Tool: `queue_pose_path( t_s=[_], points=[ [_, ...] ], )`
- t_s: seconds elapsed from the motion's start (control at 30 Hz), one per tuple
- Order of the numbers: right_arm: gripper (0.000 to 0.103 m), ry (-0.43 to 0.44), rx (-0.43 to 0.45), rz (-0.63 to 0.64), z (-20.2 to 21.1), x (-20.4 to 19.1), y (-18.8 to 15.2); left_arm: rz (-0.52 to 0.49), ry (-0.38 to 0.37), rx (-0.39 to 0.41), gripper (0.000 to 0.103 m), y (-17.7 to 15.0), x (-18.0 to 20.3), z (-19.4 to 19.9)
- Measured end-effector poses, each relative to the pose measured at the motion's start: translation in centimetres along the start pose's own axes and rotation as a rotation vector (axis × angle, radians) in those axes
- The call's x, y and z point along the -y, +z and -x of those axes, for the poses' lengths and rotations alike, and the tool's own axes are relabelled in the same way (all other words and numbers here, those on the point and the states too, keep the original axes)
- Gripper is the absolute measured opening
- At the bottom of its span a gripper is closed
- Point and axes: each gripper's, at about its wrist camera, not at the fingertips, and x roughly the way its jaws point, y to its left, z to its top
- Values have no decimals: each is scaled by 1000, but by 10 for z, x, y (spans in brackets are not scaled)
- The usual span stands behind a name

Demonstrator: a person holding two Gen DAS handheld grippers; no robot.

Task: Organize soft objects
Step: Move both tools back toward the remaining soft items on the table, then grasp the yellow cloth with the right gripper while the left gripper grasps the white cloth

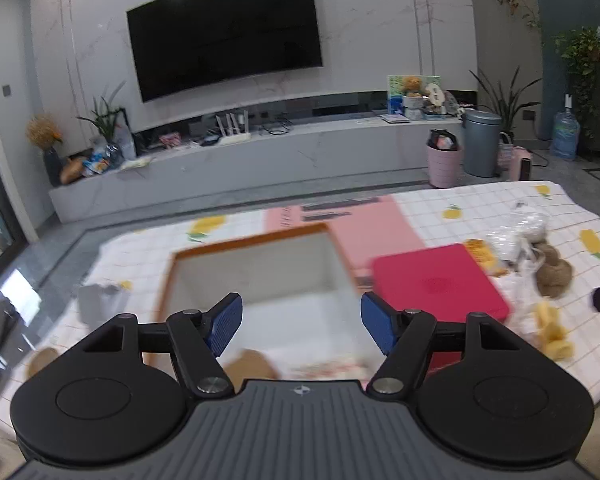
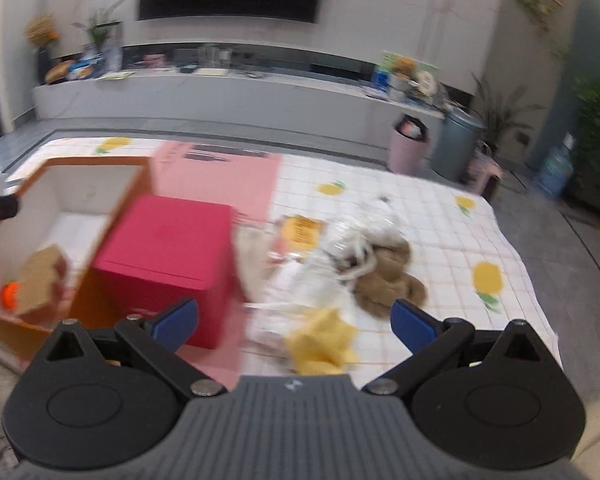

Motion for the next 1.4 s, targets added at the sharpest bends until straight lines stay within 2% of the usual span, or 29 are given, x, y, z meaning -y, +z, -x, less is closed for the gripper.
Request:
queue_pose_path(
  t_s=[0.13,0.37,0.43,0.5,0.57,0.63,0.7,0.77,0.83,0.87,0.9,0.93,1.03,1.13,1.3,1.33,1.4],
  points=[
    [100,18,-60,-26,-39,26,-15,53,-91,-30,80,-7,28,-12],
    [99,57,-134,-94,-98,49,-34,6,-279,-98,80,-29,84,-32],
    [93,71,-154,-112,-118,52,-31,-17,-315,-58,80,-39,93,-31],
    [92,110,-183,-135,-136,53,-29,-56,-337,-16,80,-49,100,-33],
    [88,139,-238,-151,-152,52,-28,-88,-356,-18,80,-59,108,-38],
    [77,160,-288,-161,-166,54,-28,-85,-360,-47,80,-66,112,-47],
    [74,178,-304,-199,-172,58,-30,-71,-361,-87,80,-70,114,-56],
    [65,197,-316,-241,-173,63,-31,-61,-366,-111,80,-71,116,-62],
    [38,189,-333,-234,-172,64,-32,-54,-361,-127,80,-72,115,-63],
    [32,167,-343,-219,-170,64,-33,-48,-361,-130,80,-73,115,-64],
    [19,149,-354,-211,-169,65,-35,-43,-362,-132,80,-75,113,-63],
    [15,138,-363,-216,-167,67,-37,-41,-364,-135,80,-77,114,-64],
    [13,120,-358,-213,-158,73,-40,-50,-367,-150,80,-82,122,-69],
    [13,-27,-343,-134,-147,77,-42,-56,-357,-166,80,-75,137,-73],
    [13,-38,-361,-220,-152,99,-49,-84,-434,-105,80,-71,166,-73],
    [13,-42,-362,-214,-153,99,-50,-95,-437,-94,80,-72,173,-76],
    [14,-47,-357,-220,-155,100,-50,-115,-394,-95,80,-74,184,-83]
  ],
)
